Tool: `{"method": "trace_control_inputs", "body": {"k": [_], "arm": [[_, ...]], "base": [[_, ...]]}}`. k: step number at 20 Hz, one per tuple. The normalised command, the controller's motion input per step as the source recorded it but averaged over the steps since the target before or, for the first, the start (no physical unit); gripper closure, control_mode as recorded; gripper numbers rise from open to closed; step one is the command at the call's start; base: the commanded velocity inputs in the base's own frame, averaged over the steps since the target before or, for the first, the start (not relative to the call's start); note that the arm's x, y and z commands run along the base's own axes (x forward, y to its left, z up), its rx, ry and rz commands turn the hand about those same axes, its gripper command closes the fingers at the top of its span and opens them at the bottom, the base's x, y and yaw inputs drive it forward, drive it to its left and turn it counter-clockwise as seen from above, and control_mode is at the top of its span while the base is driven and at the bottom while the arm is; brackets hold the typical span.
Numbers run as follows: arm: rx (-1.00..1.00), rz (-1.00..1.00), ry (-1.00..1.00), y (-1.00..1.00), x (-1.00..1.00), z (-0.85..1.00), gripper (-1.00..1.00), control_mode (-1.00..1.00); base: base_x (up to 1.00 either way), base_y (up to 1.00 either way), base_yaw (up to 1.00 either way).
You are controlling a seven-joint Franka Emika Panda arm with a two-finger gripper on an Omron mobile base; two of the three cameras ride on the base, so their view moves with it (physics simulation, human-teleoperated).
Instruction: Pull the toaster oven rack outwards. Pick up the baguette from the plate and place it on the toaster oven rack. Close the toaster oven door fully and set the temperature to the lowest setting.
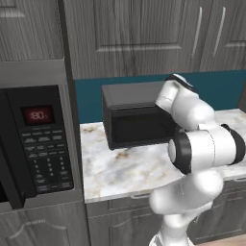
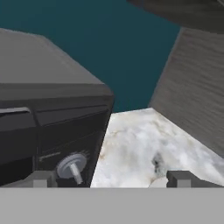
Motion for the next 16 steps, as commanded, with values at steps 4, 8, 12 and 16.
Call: {"method": "trace_control_inputs", "body": {"k": [4,8,12,16], "arm": [[0.09,0.0,-0.04,-0.24,-0.9,0.41,-1.0,-1.0],[0.11,0.01,0.1,-0.47,-0.67,0.52,-1.0,-1.0],[0.12,0.2,0.22,-0.61,-0.61,0.58,-1.0,-1.0],[0.01,0.38,0.21,-0.39,-0.63,0.68,-1.0,-1.0]], "base": [[0.0,0.0,0.0],[0.0,0.0,0.0],[0.0,0.0,0.0],[0.0,0.0,0.0]]}}
